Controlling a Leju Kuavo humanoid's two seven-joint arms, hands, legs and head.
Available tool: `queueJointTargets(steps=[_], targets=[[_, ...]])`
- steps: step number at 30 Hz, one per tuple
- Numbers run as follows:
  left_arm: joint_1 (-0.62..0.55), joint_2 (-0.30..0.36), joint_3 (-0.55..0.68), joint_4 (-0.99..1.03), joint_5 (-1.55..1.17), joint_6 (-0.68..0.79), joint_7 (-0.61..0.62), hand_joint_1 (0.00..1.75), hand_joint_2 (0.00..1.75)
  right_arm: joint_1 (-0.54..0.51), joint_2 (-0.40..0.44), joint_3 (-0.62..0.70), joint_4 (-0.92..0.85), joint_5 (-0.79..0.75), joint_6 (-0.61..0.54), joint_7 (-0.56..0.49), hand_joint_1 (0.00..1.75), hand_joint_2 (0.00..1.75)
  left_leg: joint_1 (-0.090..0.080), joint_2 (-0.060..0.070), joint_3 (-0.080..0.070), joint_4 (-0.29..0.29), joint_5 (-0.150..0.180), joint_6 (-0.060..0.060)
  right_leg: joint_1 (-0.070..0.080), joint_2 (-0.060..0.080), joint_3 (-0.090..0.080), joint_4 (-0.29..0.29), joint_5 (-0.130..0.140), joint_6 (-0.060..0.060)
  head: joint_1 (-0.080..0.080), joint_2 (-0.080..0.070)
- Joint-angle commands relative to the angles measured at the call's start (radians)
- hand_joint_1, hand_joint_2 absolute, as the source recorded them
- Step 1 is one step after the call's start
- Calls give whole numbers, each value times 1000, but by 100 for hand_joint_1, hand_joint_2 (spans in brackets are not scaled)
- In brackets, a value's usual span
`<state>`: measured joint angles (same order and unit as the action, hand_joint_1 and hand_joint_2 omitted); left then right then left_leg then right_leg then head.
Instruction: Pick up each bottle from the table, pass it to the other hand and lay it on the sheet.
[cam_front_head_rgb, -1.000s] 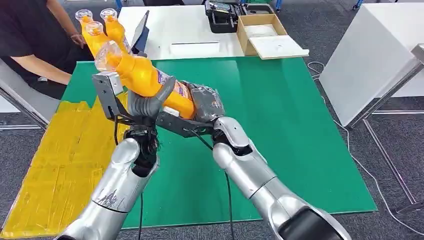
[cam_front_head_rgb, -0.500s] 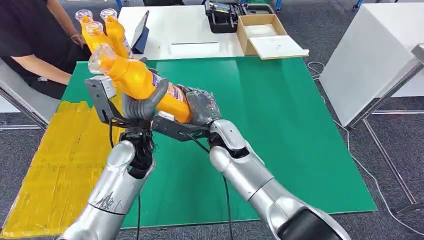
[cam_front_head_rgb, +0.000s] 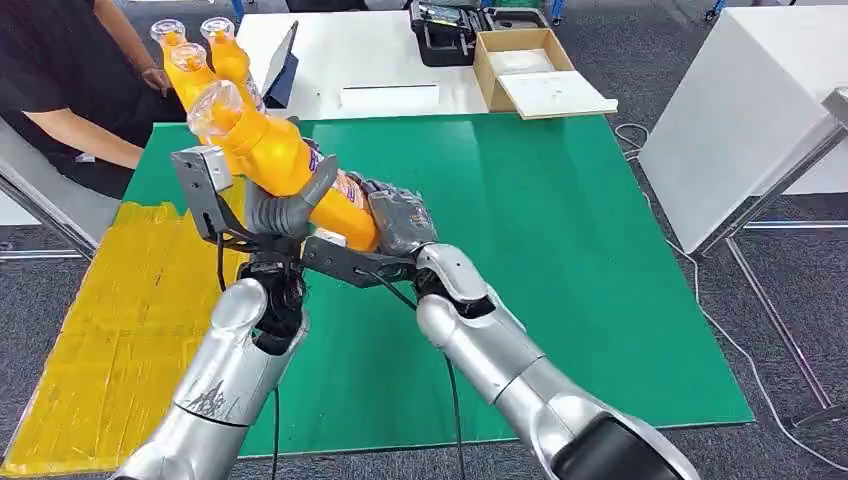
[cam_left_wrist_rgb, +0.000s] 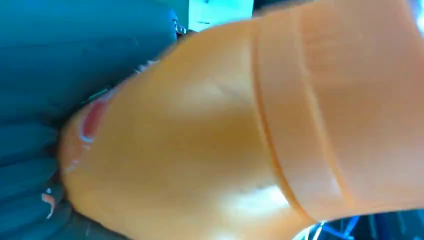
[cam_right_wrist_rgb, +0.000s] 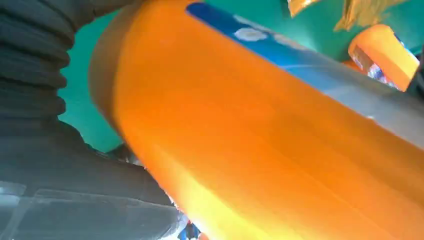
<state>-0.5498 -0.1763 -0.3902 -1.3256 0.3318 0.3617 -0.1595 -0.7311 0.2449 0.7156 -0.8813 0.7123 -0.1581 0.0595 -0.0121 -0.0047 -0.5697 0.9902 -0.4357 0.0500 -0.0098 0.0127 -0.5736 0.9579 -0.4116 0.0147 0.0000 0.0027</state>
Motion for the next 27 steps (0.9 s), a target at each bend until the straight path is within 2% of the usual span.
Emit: queueJointTargets(steps=[1, 5, 8, 12, 14, 15, 16, 19, 20, 23, 27], targets=[[-103, 53, -1, -6, 35, -24, 17, 175, 175, -17, 45, 106, 113, -1, 63, -8, 0, 0, 2, 1, 3, 1, -2, -5, 2, -1, 3, 1, -2, -2, 1, 0], [-100, 55, 2, -8, 35, -22, 13, 175, 175, -16, 44, 107, 111, -1, 64, -7, 0, 0, 1, -1, 3, 1, -1, -4, 1, -2, 2, 1, -2, -2, 0, 0], [-88, 131, 65, -25, 58, -20, -14, 175, 175, -8, 46, 101, 102, -11, 62, -15, 0, 0, 2, 0, 2, 0, -1, -3, 1, -1, 2, 0, -1, -1, 1, 0], [-125, 198, 177, -15, 68, -23, -31, 175, 175, -21, 18, 91, 76, -17, 50, -30, 0, 0, 2, 4, 4, 1, -2, -5, 1, 2, 2, 2, -1, -2, 1, 0], [-118, 208, 244, -45, 45, -31, -45, 175, 175, -24, -22, 66, 36, -32, 25, -41, 0, 0, 3, 2, 1, 1, -1, -3, 2, 1, 0, 1, 0, -2, 1, 0], [-116, 207, 269, -66, 21, -28, -41, 175, 175, -24, -53, 45, 5, -47, 13, -52, 0, 0, 3, 2, 3, 3, -2, -7, 2, 0, 2, 3, -2, -3, 1, 0], [-114, 203, 295, -88, 0, -28, -30, 175, 175, -22, -83, 22, -28, -59, 14, -58, 0, 0, 2, 0, 0, 1, 0, -3, 1, 0, 0, 1, 0, -1, 1, 0], [-92, 222, 354, -143, -51, -23, -17, 175, 175, 20, -152, -80, -185, -58, 12, -76, 0, 0, 3, 1, 2, 2, -1, -4, 1, 0, 1, 2, -1, -1, 1, 0], [-85, 235, 373, -146, -54, -29, -16, 175, 175, 48, -171, -123, -257, -49, 20, -73, 0, 0, 2, -4, 0, 1, 0, -3, 0, -4, 1, 1, -2, -1, 1, 0], [-79, 245, 395, -137, -67, -52, -25, 175, 175, 100, -204, -189, -378, -7, 43, -60, 0, 0, 3, -4, 1, 1, 0, -4, 1, -3, 2, 0, -1, -1, 2, 0], [-80, 238, 392, -132, -70, -54, -28, 175, 175, 107, -196, -196, -379, -1, 50, -61, 0, 0, 2, -3, 3, 1, -1, -5, 0, -4, 3, 1, -3, -1, 2, 0]])
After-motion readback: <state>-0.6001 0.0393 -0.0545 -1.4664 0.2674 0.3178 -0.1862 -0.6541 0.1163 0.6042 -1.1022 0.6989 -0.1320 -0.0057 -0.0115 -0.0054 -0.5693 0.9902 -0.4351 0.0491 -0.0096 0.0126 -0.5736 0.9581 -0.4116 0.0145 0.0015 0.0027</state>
